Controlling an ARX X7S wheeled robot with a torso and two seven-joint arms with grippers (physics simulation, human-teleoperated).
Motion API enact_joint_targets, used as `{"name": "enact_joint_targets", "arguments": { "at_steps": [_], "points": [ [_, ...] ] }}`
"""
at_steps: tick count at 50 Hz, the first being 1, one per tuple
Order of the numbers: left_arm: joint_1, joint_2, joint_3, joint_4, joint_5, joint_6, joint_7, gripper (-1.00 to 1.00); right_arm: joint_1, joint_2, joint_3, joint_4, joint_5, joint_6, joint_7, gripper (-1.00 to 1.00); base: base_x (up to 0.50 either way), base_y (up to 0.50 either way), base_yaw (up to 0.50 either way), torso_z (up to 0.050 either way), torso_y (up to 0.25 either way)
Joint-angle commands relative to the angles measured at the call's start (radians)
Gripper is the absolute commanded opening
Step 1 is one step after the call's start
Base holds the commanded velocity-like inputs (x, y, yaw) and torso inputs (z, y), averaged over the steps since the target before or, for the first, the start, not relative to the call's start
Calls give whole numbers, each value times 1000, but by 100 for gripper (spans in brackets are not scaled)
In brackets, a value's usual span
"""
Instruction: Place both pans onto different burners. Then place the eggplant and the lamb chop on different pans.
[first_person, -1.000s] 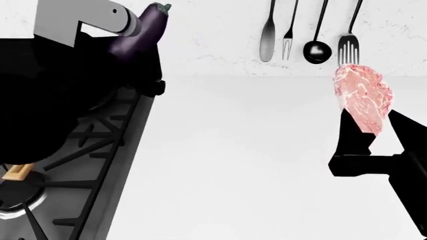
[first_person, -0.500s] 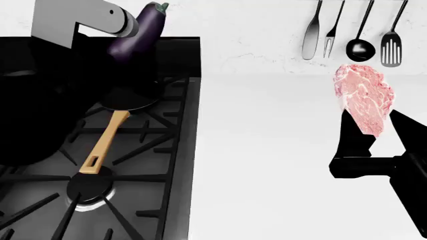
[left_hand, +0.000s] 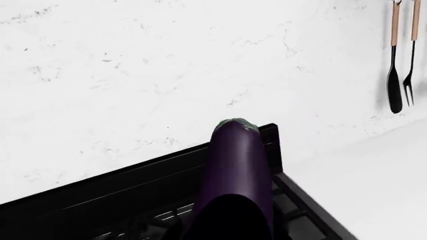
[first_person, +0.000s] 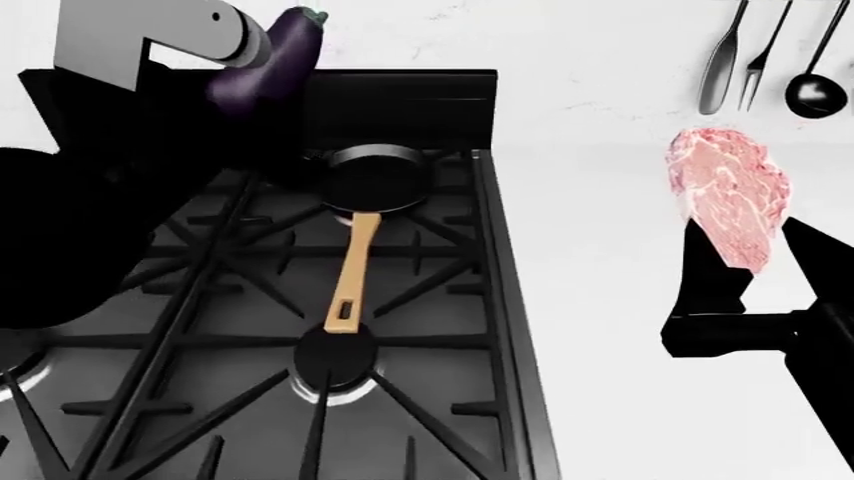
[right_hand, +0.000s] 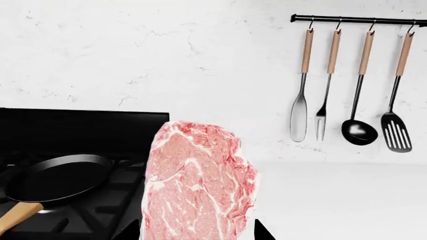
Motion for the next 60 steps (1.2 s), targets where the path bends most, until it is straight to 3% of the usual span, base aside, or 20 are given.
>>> {"name": "enact_joint_targets", "arguments": {
  "at_steps": [1,45,60],
  "points": [
    [-1,0,-6,-8,-2,8,-5,-100,61,-1,22,-4,-2,40,-2,-100,-47,406,0,0,0],
    [5,-6,-17,-12,-2,8,-8,-100,77,-35,24,11,-2,77,-12,-100,-33,367,0,0,0],
    [14,-15,-21,0,-4,14,-14,-100,5,-46,44,24,-29,13,-34,-100,0,80,0,0,1]
  ]
}}
